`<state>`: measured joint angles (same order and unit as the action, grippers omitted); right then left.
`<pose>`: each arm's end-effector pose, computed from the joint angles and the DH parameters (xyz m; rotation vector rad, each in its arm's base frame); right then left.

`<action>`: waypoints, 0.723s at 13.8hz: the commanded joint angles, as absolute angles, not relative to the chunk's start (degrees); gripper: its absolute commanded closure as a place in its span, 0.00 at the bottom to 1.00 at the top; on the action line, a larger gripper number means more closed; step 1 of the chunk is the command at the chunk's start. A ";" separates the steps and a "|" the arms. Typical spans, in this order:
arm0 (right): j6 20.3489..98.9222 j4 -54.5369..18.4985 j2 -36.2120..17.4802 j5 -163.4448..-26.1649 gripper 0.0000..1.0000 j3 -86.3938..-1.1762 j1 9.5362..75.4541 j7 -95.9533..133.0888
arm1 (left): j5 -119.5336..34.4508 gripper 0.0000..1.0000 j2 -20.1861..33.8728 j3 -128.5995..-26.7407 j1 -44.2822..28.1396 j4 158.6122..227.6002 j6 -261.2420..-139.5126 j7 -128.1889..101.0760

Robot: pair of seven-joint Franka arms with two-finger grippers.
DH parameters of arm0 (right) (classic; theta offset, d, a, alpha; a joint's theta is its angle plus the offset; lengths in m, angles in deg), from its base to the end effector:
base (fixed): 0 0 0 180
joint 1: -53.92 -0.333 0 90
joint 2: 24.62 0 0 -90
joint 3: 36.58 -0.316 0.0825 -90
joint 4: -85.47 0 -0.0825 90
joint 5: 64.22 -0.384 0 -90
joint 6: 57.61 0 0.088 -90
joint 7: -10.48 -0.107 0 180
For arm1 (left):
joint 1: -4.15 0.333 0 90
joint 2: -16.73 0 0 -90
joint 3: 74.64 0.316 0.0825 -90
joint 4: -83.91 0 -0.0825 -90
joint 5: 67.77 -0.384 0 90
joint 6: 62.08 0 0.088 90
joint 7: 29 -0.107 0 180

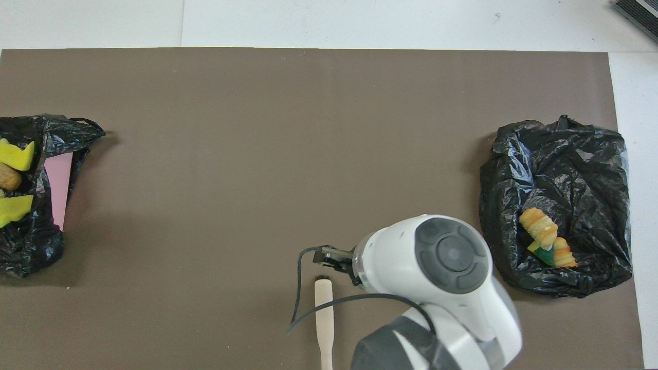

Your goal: Sweep and dump trash in bin

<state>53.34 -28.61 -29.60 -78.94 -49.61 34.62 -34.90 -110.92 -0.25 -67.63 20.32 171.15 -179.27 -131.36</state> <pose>0.4430 0.3044 0.5037 -2.9080 0.4646 0.1701 0.6116 0.2913 0.5293 -1.6853 1.8650 0.7388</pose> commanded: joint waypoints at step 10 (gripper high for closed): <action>36.53 -10.24 -28.14 -62.81 0.00 -50.21 52.42 -15.98 | -99.45 1.00 7.06 -67.61 18.56 173.03 -174.76 -129.90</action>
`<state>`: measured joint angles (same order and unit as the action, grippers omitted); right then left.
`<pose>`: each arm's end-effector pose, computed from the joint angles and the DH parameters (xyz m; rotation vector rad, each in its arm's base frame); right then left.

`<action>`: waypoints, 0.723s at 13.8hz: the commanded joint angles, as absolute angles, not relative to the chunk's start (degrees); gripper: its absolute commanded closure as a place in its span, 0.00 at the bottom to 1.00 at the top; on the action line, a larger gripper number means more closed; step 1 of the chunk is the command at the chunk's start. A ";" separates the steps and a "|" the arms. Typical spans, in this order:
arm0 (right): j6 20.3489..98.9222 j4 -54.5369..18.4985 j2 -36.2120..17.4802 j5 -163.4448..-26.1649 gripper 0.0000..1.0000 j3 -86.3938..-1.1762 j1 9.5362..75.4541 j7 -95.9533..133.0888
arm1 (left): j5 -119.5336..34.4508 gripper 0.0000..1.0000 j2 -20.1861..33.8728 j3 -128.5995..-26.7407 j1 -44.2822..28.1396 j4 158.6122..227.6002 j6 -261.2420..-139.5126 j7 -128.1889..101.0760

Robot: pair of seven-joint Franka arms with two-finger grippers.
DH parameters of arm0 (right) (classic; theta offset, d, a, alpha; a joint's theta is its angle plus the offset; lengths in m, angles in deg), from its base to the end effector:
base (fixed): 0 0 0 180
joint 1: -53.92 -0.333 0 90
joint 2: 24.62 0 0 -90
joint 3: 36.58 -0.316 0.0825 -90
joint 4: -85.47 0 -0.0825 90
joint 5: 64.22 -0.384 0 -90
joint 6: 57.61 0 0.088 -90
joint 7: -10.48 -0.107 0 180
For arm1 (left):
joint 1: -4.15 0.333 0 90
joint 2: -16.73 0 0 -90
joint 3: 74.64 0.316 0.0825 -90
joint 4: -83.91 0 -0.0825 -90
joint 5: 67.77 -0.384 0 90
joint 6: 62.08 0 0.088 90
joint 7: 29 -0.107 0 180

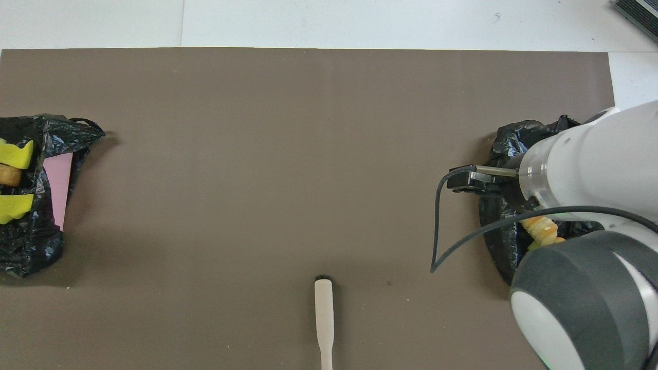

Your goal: Sweep and dump trash in bin

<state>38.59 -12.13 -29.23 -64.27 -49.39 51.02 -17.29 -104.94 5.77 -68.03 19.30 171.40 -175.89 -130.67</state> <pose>0.5176 0.1505 0.6139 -3.1187 0.3299 -0.0886 0.5903 0.2688 0.5870 -1.7839 1.8148 0.5916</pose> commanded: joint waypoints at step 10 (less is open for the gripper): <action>31.51 -6.20 -26.99 -62.46 0.00 -49.94 56.11 -10.96 | -78.33 1.00 14.08 -67.79 5.05 184.52 -166.06 -84.88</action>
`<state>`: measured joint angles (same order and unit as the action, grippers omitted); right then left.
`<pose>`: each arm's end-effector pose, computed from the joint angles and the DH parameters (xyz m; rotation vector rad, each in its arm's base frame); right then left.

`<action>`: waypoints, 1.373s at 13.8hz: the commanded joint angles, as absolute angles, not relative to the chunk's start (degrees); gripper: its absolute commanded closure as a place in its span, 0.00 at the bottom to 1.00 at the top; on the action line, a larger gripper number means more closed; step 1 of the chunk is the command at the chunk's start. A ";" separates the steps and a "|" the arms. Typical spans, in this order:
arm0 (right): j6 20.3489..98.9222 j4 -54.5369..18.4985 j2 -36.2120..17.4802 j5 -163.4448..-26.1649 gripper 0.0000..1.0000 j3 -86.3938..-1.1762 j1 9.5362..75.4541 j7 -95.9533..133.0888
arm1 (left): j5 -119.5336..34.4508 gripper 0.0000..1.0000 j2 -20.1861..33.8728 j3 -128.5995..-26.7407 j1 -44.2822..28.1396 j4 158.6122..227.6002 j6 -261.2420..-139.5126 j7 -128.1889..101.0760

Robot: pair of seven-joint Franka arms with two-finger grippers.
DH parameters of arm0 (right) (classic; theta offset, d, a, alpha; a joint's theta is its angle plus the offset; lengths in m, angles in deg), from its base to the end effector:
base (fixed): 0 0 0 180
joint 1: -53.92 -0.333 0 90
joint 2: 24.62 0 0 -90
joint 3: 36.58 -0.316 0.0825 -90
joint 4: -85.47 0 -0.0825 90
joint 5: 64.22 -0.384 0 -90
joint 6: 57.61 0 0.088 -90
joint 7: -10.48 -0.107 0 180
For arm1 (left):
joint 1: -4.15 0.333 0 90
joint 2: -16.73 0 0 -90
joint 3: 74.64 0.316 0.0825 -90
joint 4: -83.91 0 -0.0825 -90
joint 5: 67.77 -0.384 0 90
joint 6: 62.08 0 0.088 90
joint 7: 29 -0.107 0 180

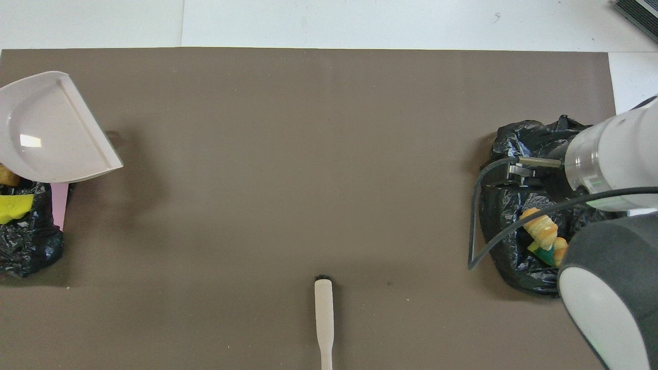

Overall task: Sweep and dump trash in bin
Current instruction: 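Carry the empty dustpan to the table center with the left gripper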

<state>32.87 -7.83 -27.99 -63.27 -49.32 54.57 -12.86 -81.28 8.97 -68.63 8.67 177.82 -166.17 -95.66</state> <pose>0.5248 0.1143 0.6294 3.1008 -0.3058 0.0261 0.5968 0.1270 0.5378 -2.5380 1.4425 0.1745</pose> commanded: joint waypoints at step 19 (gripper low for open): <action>27.91 -3.21 -26.99 -63.42 0.00 -36.14 49.35 -2.53 | -60.73 1.00 2.50 -68.14 -35.83 192.10 -188.81 -9.06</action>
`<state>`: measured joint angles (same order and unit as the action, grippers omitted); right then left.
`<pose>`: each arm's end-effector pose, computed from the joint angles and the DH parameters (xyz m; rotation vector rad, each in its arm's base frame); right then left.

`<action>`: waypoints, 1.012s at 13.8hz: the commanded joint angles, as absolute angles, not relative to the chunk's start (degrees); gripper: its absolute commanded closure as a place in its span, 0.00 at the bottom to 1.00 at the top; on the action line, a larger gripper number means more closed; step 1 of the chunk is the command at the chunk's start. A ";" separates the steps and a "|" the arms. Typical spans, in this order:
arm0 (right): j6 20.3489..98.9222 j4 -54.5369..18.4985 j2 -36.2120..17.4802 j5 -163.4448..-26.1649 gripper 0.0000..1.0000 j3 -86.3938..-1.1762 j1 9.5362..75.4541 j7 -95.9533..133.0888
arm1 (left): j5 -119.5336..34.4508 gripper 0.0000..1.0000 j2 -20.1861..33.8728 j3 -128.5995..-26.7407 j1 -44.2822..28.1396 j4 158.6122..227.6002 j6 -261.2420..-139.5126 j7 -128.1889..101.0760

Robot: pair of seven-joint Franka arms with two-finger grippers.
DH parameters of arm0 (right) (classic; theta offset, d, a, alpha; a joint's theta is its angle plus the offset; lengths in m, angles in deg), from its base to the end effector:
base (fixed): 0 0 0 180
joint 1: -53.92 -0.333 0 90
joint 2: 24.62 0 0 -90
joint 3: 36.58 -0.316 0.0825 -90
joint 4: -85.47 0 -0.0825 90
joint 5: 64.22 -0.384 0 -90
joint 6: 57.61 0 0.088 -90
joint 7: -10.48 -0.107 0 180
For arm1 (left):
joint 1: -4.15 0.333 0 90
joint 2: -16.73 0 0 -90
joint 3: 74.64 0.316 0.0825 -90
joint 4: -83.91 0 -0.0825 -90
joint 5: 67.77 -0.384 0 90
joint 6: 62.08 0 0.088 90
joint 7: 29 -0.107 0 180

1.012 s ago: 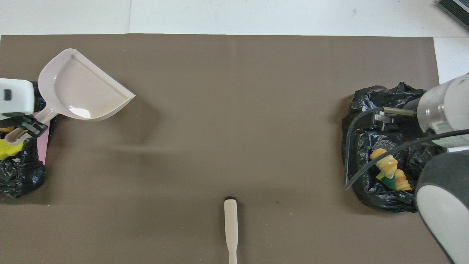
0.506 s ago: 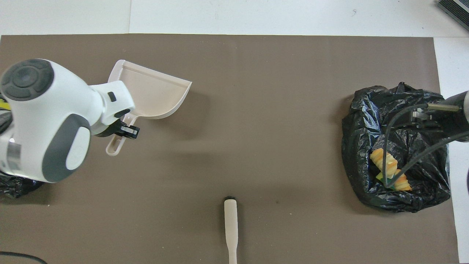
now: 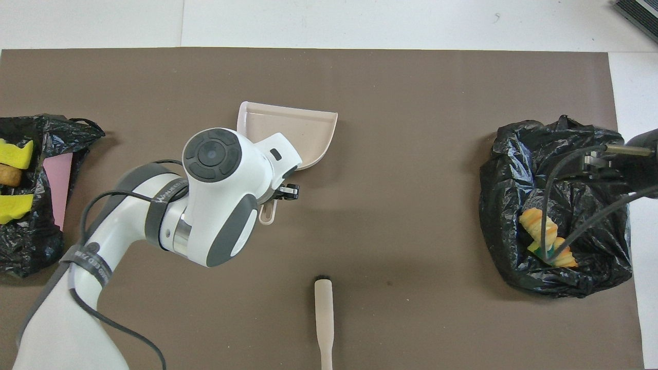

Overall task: Sweep and dump trash in bin
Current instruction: 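Carry the empty dustpan to the table center with the left gripper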

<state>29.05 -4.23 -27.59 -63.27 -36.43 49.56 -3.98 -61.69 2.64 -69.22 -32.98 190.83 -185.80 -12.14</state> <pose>0.5313 0.0372 0.6500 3.1126 -0.2807 0.0023 0.5249 -0.3329 0.3903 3.0444 -0.3144 0.0261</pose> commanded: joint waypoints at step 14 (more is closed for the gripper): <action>28.35 -3.48 -26.64 -63.51 0.00 -35.97 50.14 -3.05 | -61.09 0.00 4.42 -67.44 -30.59 188.68 -185.85 -3.58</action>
<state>29.05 -4.23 -27.07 -63.27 -35.96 49.78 -3.98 -61.37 2.89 -67.10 -33.72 189.69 -188.96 -0.68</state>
